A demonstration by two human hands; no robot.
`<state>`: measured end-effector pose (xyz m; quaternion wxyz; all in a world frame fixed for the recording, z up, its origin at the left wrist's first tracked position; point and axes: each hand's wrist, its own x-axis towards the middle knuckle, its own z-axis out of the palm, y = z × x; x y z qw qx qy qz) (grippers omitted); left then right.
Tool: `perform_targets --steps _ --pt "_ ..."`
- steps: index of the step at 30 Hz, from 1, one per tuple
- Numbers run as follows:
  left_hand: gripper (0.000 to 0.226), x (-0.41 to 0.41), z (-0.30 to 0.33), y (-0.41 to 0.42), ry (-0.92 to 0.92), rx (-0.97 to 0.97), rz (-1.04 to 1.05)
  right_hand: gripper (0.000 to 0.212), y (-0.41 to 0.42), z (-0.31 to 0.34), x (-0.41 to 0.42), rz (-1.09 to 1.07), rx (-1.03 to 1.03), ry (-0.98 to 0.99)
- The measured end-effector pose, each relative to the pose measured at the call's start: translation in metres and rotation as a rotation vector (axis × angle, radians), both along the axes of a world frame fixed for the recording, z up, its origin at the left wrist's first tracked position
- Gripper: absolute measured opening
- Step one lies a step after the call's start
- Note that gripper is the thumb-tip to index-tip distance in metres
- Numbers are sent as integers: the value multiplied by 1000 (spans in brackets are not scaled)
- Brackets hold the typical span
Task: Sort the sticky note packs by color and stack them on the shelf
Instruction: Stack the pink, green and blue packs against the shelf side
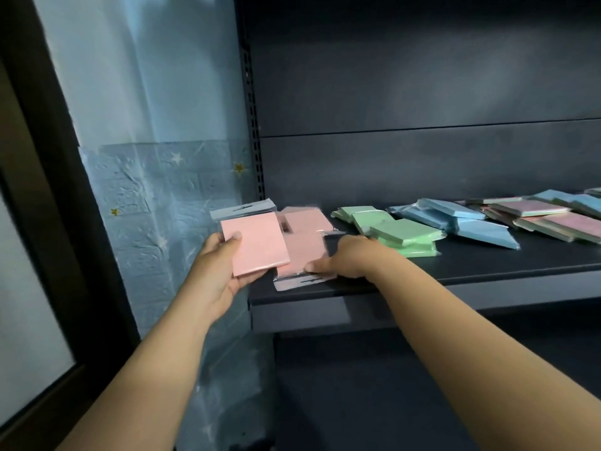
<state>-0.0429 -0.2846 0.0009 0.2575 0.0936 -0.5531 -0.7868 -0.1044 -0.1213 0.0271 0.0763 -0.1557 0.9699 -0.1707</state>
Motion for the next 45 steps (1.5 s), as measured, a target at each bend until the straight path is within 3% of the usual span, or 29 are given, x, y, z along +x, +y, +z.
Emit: perform_targets --steps 4,7,9,14,20,23,25,28,30,31,33,36,39,45 --pt "15 3 3 1 10 48 -4 58 13 5 -1 12 -201 -63" --pt "14 6 9 -2 32 40 -6 14 22 14 -8 47 -660 -282" --pt "14 7 16 -4 50 39 -1 14 27 25 -14 74 -866 -344" --pt "9 8 27 -7 41 18 -43 13 33 61 -22 239 -878 -116" --pt "32 6 28 3 27 -49 -189 12 25 86 -26 455 -802 -258" --pt "18 8 27 17 21 -106 -320 9 12 90 -24 440 -665 -168" --pt "24 7 25 23 37 -117 -355 9 5 91 -20 416 -588 -49" --pt "26 3 25 24 98 -16 -318 4 -5 85 -17 294 -650 146" --pt "27 0 26 23 152 74 -249 32 -7 70 -20 160 -815 212" --pt "30 -2 25 21 178 106 -205 39 -7 61 -19 101 -913 174" --pt "38 -8 22 20 224 144 -127 29 -7 42 -12 60 -1076 -42" --pt "23 -10 22 24 259 206 -99 15 -18 17 4 139 -1219 -285" --pt "23 -9 22 26 209 218 -202 22 -30 5 10 142 -1337 -284" --pt "17 -12 15 20 97 11 -199 18 -35 -9 7 104 -1365 -326"
